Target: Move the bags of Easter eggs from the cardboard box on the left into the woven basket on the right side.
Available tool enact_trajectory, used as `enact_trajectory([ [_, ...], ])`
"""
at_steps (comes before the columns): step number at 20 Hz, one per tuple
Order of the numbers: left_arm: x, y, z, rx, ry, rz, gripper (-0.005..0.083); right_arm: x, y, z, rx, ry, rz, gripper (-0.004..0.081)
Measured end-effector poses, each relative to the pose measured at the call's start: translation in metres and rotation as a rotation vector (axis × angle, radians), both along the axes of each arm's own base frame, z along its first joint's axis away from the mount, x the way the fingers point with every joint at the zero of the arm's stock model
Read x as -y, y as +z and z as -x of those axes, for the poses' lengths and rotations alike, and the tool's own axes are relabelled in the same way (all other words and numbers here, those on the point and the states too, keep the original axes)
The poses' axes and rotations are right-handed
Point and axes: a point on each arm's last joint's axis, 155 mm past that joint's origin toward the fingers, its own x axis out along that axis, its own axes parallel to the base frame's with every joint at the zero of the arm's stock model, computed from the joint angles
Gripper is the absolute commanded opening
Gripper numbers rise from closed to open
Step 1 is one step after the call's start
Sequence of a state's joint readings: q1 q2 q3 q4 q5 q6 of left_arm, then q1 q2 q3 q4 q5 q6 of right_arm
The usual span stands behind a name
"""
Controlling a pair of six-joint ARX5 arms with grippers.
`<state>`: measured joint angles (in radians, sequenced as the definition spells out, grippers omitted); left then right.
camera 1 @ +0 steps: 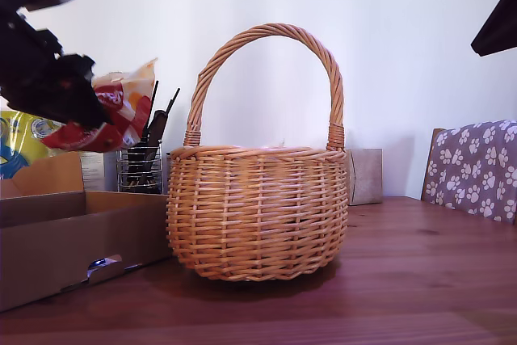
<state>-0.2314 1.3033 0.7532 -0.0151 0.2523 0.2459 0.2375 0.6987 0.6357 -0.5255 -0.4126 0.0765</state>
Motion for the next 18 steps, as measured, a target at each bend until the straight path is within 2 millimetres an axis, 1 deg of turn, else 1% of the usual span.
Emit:
enact_trajectory([
  [2, 0.001, 0.009, 0.014, -0.020, -0.009, 0.020, 0.0200, 0.000, 0.000, 0.000, 0.000, 0.000, 0.000, -0.0012],
  [3, 0.006, 0.016, 0.023, -0.028, -0.023, 0.045, 0.0202, 0.000, 0.000, 0.000, 0.000, 0.000, 0.000, -0.0012],
  [4, 0.015, 0.023, 0.034, -0.035, -0.051, 0.075, 0.0202, 0.000, 0.000, 0.000, 0.001, 0.001, 0.000, -0.0012],
  [5, 0.027, 0.028, 0.044, -0.046, -0.088, 0.104, 0.0203, 0.000, 0.000, 0.000, 0.003, 0.003, 0.003, -0.0012],
  [6, 0.046, 0.030, 0.057, -0.067, -0.146, 0.132, 0.0203, 0.000, 0.000, 0.000, 0.009, 0.008, 0.009, -0.0012],
  [8, 0.081, 0.024, 0.079, -0.121, -0.247, 0.159, 0.0203, 0.000, 0.000, 0.000, 0.013, 0.012, 0.014, -0.0012],
  [10, 0.109, 0.017, 0.092, -0.157, -0.312, 0.179, 0.0203, 0.000, 0.000, 0.000, 0.013, 0.011, 0.014, -0.0012],
  [11, 0.124, 0.014, 0.096, -0.164, -0.342, 0.191, 0.0203, 0.000, 0.000, 0.000, 0.013, 0.012, 0.014, -0.0012],
  [13, 0.143, 0.015, 0.097, -0.160, -0.367, 0.228, 0.0203, 0.000, 0.000, 0.000, 0.013, 0.012, 0.014, -0.0012],
  [16, 0.159, 0.017, 0.088, -0.136, -0.369, 0.277, 0.0203, 0.000, 0.000, 0.000, 0.013, 0.012, 0.014, -0.0012],
  [18, 0.165, 0.012, 0.078, -0.112, -0.361, 0.282, 0.0202, 0.000, 0.000, 0.000, 0.013, 0.012, 0.014, -0.0012],
])
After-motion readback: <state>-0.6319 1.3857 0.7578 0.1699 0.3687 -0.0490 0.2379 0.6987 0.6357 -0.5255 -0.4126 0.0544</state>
